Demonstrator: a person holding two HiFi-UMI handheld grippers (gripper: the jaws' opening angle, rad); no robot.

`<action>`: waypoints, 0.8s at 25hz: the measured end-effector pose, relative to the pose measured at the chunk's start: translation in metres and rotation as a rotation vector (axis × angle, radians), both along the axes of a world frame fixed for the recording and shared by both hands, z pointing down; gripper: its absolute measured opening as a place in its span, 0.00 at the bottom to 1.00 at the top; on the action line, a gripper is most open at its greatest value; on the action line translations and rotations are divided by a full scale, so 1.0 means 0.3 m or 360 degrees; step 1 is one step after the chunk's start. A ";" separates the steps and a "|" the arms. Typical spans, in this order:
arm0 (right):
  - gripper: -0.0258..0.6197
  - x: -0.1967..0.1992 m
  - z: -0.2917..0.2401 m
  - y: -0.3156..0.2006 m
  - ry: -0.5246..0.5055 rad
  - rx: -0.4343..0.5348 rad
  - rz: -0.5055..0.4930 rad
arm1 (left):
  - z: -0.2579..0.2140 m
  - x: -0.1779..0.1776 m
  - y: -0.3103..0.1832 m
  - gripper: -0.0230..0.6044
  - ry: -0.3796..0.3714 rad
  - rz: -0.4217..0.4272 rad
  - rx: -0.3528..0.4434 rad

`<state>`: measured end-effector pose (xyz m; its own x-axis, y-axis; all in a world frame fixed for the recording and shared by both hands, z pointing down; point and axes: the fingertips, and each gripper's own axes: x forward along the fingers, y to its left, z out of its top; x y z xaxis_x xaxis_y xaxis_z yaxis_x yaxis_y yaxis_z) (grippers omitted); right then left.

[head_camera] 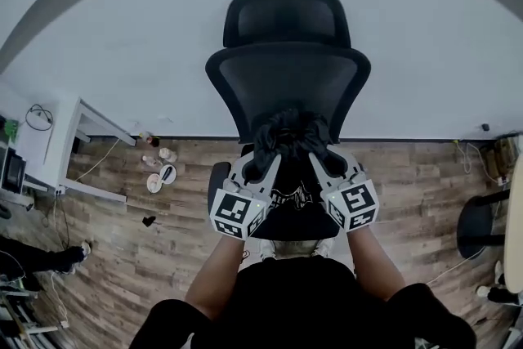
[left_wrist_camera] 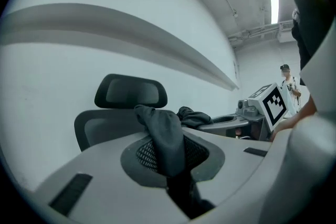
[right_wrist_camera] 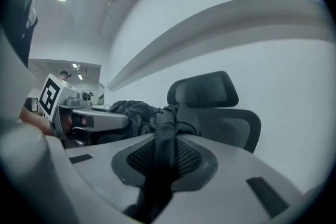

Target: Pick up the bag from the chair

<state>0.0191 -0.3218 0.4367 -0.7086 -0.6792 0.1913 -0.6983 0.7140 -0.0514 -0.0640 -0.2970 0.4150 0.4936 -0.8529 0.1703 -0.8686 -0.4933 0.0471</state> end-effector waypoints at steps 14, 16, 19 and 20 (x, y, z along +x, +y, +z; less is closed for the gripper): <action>0.16 -0.029 -0.392 -0.118 -0.0091 0.0334 0.0051 | -0.402 -0.025 -0.102 0.15 -0.0018 0.0026 0.0356; 0.16 -0.028 -0.384 -0.127 -0.0070 0.0332 0.0059 | -0.395 -0.024 -0.114 0.15 -0.0020 0.0022 0.0340; 0.16 -0.021 -0.373 -0.139 -0.0049 0.0323 0.0070 | -0.383 -0.016 -0.127 0.15 -0.0012 0.0022 0.0318; 0.16 -0.017 -0.370 -0.142 -0.0044 0.0318 0.0074 | -0.379 -0.012 -0.130 0.15 -0.0011 0.0025 0.0311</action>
